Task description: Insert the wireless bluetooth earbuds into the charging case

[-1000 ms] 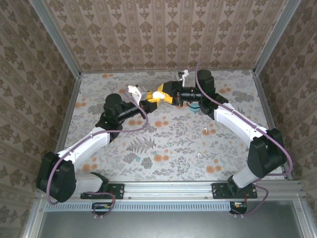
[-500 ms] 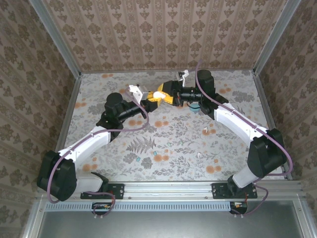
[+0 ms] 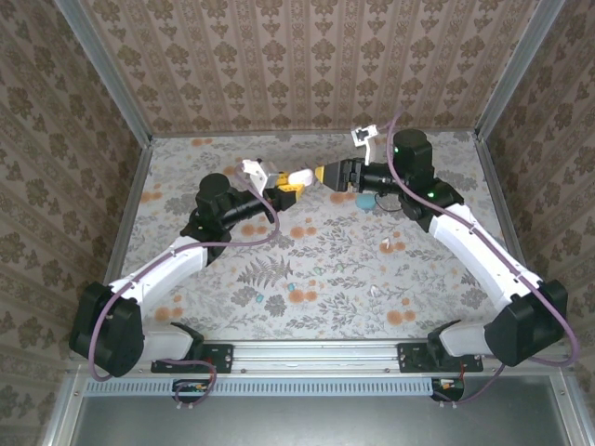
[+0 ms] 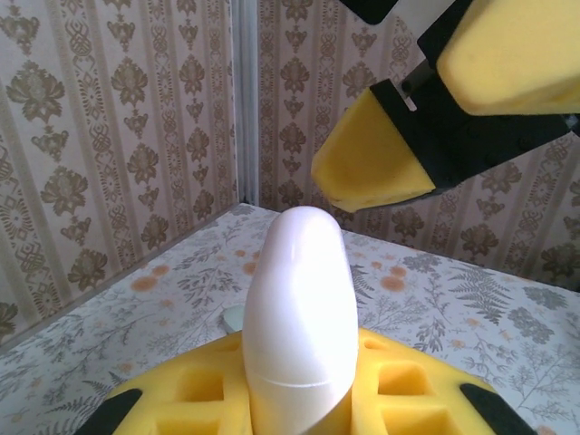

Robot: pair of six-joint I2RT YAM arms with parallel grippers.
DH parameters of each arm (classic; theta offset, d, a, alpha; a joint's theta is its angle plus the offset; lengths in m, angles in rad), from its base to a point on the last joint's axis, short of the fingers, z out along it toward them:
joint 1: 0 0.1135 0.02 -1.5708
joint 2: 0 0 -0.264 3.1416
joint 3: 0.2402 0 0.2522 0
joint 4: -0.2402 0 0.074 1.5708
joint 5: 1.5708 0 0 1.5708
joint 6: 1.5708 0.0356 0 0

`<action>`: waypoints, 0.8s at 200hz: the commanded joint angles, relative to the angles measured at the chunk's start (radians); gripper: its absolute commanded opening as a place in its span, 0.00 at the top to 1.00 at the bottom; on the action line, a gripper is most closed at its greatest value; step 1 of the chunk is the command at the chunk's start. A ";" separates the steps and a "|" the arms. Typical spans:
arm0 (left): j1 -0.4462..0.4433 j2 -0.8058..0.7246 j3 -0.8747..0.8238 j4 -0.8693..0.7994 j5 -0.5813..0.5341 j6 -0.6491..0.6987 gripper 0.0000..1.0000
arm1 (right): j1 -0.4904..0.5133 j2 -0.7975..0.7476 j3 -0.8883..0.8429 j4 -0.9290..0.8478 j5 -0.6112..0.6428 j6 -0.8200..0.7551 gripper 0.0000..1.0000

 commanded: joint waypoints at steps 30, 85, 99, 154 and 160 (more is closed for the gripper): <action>0.009 0.021 0.062 0.031 0.079 -0.026 0.82 | 0.013 0.044 0.064 -0.147 0.009 -0.174 0.30; 0.008 0.025 0.074 0.022 0.112 -0.032 0.82 | 0.029 0.095 0.092 -0.150 0.017 -0.157 0.30; 0.008 0.028 0.078 0.014 0.128 -0.031 0.82 | 0.029 0.105 0.103 -0.146 0.028 -0.137 0.30; 0.008 0.028 0.090 -0.032 0.169 -0.014 0.82 | 0.015 0.140 0.151 -0.123 0.024 -0.027 0.30; 0.008 0.027 0.091 -0.037 0.169 -0.010 0.82 | 0.011 0.142 0.153 -0.111 0.010 -0.005 0.30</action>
